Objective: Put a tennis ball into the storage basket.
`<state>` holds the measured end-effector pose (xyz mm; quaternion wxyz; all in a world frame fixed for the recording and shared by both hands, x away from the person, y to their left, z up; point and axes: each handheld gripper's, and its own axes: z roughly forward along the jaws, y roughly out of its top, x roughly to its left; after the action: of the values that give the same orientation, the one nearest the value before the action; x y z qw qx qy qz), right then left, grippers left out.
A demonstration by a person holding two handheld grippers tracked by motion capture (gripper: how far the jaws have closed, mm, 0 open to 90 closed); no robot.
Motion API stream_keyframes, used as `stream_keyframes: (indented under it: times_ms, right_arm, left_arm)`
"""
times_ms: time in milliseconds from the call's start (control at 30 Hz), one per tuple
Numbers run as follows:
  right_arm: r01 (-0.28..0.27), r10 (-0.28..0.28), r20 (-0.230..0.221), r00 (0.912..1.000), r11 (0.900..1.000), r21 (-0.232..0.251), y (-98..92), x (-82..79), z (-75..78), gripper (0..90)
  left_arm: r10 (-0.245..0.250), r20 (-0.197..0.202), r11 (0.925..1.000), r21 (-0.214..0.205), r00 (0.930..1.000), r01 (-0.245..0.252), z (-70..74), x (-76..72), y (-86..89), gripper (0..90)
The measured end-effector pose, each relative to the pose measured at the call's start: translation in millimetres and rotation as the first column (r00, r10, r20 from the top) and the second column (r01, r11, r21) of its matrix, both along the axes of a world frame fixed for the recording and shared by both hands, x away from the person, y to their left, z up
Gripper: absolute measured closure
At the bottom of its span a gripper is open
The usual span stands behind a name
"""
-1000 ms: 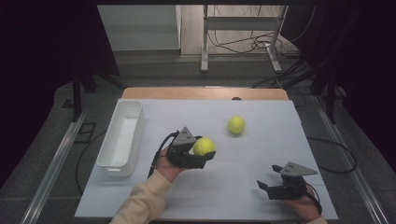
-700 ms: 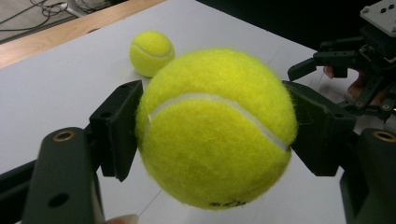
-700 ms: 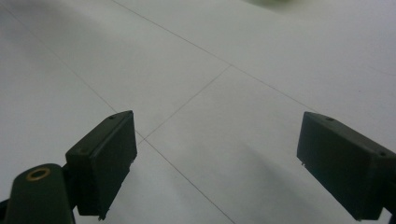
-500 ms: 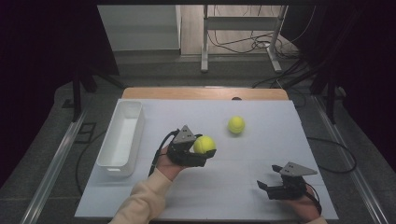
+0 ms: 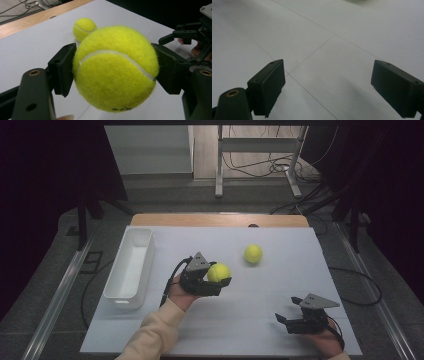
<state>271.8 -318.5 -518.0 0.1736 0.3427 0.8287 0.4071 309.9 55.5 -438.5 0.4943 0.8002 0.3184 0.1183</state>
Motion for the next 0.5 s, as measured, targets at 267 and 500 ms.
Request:
stream_keyframes:
  times_ms: [267, 500]
  right_arm:
    - [0.01, -0.01, -0.007, 0.9999, 0.9999, -0.009, -0.5, 0.5, -0.5, 12.7]
    - [0.016, -0.016, -0.007, 0.9999, 0.9998, -0.013, -0.9, 0.4, -0.2, 12.8]
  left_arm:
    - [-0.001, 0.002, 1.0, -0.002, 1.0, 0.001, 0.7, 2.3, -1.7, 26.3]
    - [0.003, 0.006, 1.0, -0.006, 1.0, -0.003, 2.4, 3.9, -2.0, 26.3]
